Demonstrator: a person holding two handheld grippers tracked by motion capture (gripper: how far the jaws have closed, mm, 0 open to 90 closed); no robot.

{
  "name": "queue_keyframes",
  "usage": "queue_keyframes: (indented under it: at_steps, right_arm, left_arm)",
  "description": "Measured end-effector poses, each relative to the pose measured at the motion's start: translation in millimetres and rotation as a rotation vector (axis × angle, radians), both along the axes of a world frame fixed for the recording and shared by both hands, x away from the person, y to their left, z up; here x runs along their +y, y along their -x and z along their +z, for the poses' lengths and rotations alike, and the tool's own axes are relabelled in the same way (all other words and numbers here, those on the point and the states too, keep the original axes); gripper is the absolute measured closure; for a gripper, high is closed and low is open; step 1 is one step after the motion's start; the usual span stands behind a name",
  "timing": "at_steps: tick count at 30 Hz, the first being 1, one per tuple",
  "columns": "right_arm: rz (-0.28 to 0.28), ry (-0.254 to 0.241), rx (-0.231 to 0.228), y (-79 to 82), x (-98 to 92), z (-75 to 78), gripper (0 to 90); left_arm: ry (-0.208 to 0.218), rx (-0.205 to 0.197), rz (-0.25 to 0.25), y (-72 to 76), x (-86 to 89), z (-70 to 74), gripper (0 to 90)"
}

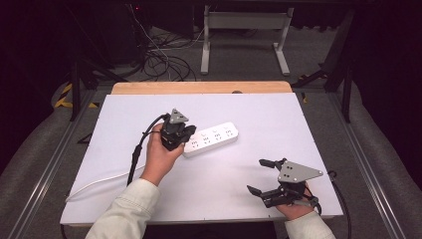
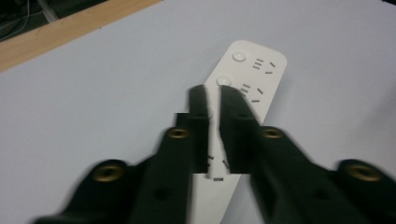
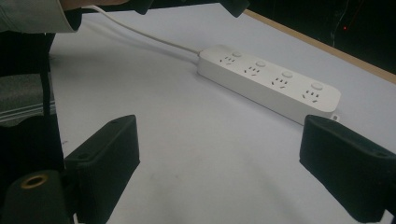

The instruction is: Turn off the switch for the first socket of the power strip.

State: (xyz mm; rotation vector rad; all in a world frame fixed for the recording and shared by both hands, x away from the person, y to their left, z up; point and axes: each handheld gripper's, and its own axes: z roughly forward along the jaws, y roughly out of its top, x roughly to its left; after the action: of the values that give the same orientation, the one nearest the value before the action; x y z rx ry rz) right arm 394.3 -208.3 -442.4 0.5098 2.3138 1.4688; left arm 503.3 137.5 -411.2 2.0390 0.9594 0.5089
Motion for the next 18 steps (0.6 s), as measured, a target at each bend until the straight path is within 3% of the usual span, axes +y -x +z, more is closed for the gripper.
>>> queue_keyframes:
  at_steps: [1,2,3,5,8,10,18]
  right_arm:
    - [0.0,0.0,0.0,0.0,0.0,0.0,12.4]
    - [0.0,0.0,-0.001,0.1,0.1,0.1,12.4]
    - [0.001,0.0,0.0,0.1,0.1,0.1,12.4]
    - [0.001,0.0,0.0,0.1,0.0,0.0,12.4]
    - [-0.002,-0.003,0.001,0.6,-0.3,0.4,12.4]
    - [-0.001,-0.003,-0.003,0.9,-0.7,0.6,12.3]
    - [-0.004,-0.004,0.0,1.2,-0.2,0.7,12.3]
  left_arm:
    - [0.006,-0.006,-0.009,1.0,-1.1,0.5,74.5]
    - [0.017,-0.011,-0.019,2.0,-1.3,1.3,68.0]
    - [0.058,0.044,-0.008,3.4,-0.8,3.0,63.8]
    - [0.073,0.06,-0.017,4.3,0.0,4.7,61.8]
    - [0.074,0.01,-0.045,9.1,2.1,8.9,54.1]
    - [0.086,0.002,-0.059,13.0,4.6,12.6,47.2]
    - [0.11,-0.054,-0.09,33.5,14.9,28.1,34.5]
